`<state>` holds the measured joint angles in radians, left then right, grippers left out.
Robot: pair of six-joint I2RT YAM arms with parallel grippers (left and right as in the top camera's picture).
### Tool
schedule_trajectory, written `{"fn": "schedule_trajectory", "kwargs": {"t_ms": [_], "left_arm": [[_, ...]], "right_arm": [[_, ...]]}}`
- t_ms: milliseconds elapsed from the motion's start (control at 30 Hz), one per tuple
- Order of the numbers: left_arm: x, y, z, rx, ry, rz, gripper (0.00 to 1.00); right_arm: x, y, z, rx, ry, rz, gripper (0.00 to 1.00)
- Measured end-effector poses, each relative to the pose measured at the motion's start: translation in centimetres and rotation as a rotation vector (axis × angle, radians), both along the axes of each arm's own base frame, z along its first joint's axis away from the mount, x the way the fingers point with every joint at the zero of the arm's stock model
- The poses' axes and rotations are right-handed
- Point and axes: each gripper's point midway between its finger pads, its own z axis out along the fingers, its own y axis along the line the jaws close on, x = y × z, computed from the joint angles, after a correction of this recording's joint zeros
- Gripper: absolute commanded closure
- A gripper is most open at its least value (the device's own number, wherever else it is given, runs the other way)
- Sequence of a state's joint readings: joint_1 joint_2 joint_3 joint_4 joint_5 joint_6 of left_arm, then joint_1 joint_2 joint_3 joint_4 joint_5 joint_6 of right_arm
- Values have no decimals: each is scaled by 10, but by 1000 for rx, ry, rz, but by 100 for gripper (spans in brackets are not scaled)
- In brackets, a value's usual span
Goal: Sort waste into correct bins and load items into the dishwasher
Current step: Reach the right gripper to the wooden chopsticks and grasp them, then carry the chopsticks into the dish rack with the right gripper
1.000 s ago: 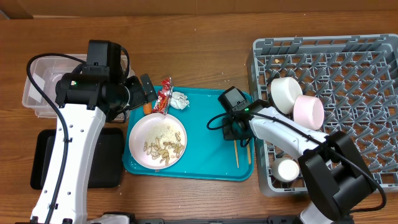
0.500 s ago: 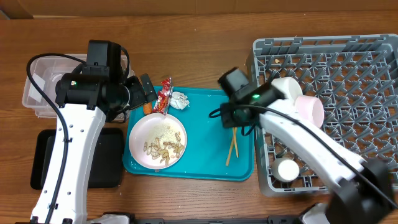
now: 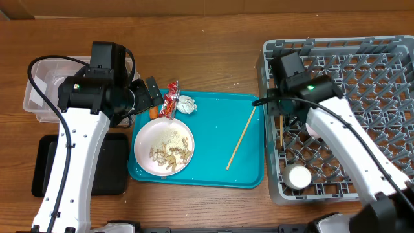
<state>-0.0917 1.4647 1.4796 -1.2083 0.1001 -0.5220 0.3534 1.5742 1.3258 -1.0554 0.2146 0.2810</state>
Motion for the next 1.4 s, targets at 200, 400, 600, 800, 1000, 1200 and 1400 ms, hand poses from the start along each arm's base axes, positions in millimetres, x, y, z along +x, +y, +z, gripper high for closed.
{"fn": "schedule_trajectory", "kwargs": {"t_ms": [200,400,600,800,1000,1200,1400], "left_arm": [[0,0,0,0,0,0,0],[0,0,0,0,0,0,0],[0,0,0,0,0,0,0],[0,0,0,0,0,0,0],[0,0,0,0,0,0,0],[0,0,0,0,0,0,0],[0,0,0,0,0,0,0]], "right_arm": [[-5,-2,-18,-25,54,33,47],[-19,44,-10,72,48,133,51],[-44,97,-15,198,75,65,52],[-46,113,-59,259,158,-150,52],[-42,113,-113,212,238,-302,52],[-47,103,-136,186,288,-396,60],[-39,108,-140,241,288,-445,96]]}}
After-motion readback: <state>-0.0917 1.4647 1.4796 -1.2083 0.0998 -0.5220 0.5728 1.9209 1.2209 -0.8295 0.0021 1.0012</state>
